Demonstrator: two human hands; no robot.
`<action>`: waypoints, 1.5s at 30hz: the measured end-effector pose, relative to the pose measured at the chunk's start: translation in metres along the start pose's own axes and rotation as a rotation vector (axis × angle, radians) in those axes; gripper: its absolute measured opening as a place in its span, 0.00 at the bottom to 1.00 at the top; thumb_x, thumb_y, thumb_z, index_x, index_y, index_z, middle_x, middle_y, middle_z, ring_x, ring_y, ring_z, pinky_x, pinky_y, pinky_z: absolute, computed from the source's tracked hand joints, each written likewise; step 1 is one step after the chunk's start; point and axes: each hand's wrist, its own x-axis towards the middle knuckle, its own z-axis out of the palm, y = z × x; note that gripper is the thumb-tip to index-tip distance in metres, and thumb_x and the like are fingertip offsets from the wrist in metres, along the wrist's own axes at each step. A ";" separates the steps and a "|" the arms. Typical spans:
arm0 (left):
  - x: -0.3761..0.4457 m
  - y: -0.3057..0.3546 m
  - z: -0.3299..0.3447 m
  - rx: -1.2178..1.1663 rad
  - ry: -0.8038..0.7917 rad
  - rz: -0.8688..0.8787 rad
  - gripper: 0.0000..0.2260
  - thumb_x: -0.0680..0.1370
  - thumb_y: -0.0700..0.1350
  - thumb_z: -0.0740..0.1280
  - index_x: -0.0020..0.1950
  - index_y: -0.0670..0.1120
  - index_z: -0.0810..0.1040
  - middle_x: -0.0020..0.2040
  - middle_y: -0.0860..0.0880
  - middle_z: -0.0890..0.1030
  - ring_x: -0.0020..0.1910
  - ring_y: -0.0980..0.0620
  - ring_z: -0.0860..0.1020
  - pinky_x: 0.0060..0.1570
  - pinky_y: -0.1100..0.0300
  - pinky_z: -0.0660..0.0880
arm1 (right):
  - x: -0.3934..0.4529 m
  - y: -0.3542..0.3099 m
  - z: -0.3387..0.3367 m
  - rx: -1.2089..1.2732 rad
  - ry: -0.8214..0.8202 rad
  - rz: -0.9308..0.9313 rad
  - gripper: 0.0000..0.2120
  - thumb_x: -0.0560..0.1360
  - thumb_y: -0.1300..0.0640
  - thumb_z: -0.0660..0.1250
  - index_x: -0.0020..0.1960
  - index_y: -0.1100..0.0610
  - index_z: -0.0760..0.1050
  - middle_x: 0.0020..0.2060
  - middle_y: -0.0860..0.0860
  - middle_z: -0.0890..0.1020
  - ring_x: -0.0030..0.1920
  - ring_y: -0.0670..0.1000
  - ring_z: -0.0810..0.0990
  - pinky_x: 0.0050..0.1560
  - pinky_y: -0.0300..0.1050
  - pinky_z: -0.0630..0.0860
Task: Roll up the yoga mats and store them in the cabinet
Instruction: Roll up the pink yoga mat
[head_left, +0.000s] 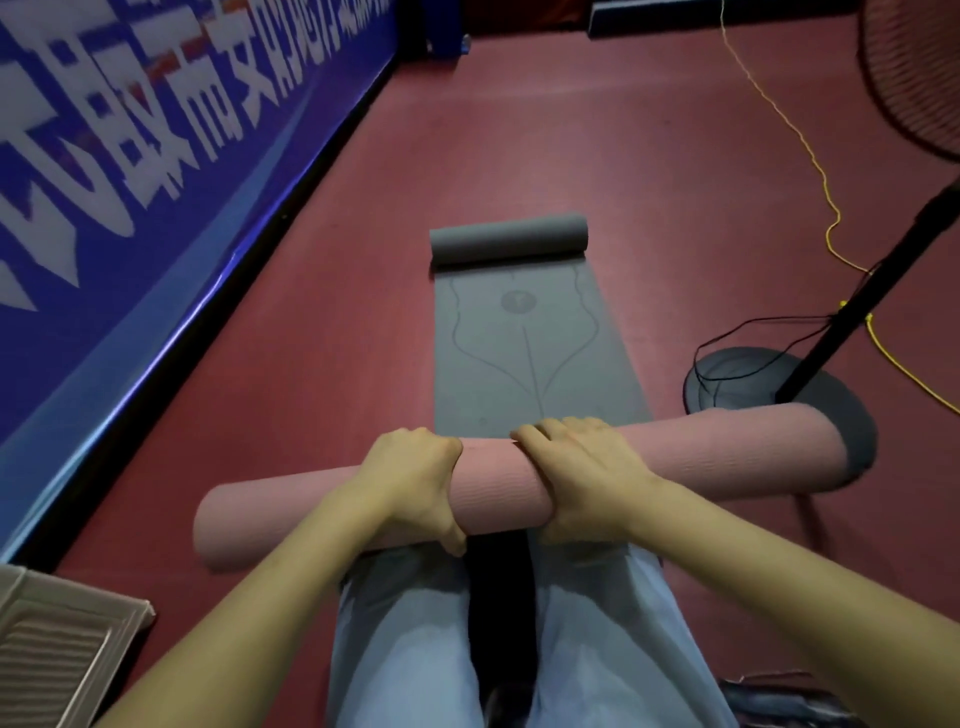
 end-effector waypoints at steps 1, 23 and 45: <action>0.000 0.000 0.000 0.010 -0.007 0.003 0.37 0.54 0.69 0.77 0.58 0.54 0.77 0.51 0.50 0.84 0.47 0.45 0.82 0.44 0.54 0.78 | -0.002 -0.001 0.005 -0.024 0.010 0.000 0.37 0.56 0.39 0.74 0.61 0.49 0.68 0.51 0.50 0.79 0.50 0.58 0.80 0.48 0.51 0.74; 0.010 -0.006 0.015 -0.105 0.056 -0.075 0.35 0.56 0.67 0.78 0.55 0.52 0.73 0.51 0.50 0.83 0.48 0.42 0.81 0.42 0.52 0.75 | 0.021 0.007 -0.029 0.047 -0.165 0.084 0.36 0.52 0.33 0.75 0.55 0.49 0.75 0.48 0.50 0.83 0.47 0.56 0.83 0.43 0.46 0.78; 0.017 -0.017 0.017 -0.082 0.152 0.046 0.37 0.56 0.63 0.74 0.64 0.58 0.71 0.55 0.55 0.82 0.51 0.46 0.82 0.46 0.53 0.78 | -0.029 0.085 -0.003 -0.072 -0.052 0.119 0.46 0.54 0.36 0.70 0.71 0.46 0.65 0.56 0.47 0.80 0.54 0.55 0.81 0.55 0.51 0.75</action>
